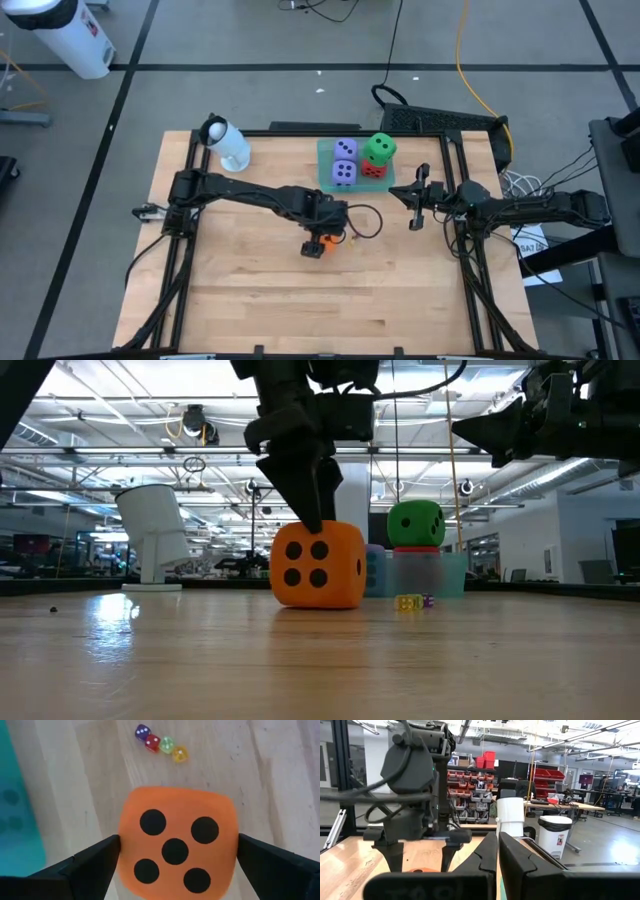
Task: Pick & Place Dice
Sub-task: Put the large orange die into the bin
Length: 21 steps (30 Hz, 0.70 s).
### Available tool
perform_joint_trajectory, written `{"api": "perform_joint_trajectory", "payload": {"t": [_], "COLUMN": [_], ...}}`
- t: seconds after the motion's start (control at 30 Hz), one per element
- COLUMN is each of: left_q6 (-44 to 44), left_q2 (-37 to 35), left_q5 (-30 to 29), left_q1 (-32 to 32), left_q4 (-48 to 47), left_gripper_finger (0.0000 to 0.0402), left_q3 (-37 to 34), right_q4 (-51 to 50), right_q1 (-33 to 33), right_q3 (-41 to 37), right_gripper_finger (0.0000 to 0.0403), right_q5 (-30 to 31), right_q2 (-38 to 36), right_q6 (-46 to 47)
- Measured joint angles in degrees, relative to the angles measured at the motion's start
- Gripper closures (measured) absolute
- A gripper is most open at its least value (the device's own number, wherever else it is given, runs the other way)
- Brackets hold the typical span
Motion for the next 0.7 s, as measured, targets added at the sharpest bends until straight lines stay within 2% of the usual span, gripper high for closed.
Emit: {"api": "perform_joint_trajectory", "payload": {"t": [0.4,0.57,0.7], "left_q6": [-0.66,2.25,1.28], "left_q2": [1.13,0.59,-0.13], "left_q5": [0.50,-4.90,-2.91], "left_q1": [0.03,-2.55,-3.86], "left_q4": [0.52,0.39,1.13], "left_gripper_finger": [0.0002,0.0002,0.0002], "left_q3": [0.04,-0.22,0.93], "right_q4": [-0.06,-0.06,-0.04], "right_q1": [0.00,0.01,0.00], "right_q3": [0.00,0.00,0.00], "right_gripper_finger": [0.0397,0.0397,0.0397], "right_q5": [-0.11,-0.13,-0.13], "right_q2": [0.00,0.01,0.00], "right_q6": [0.00,0.00,0.00]}}
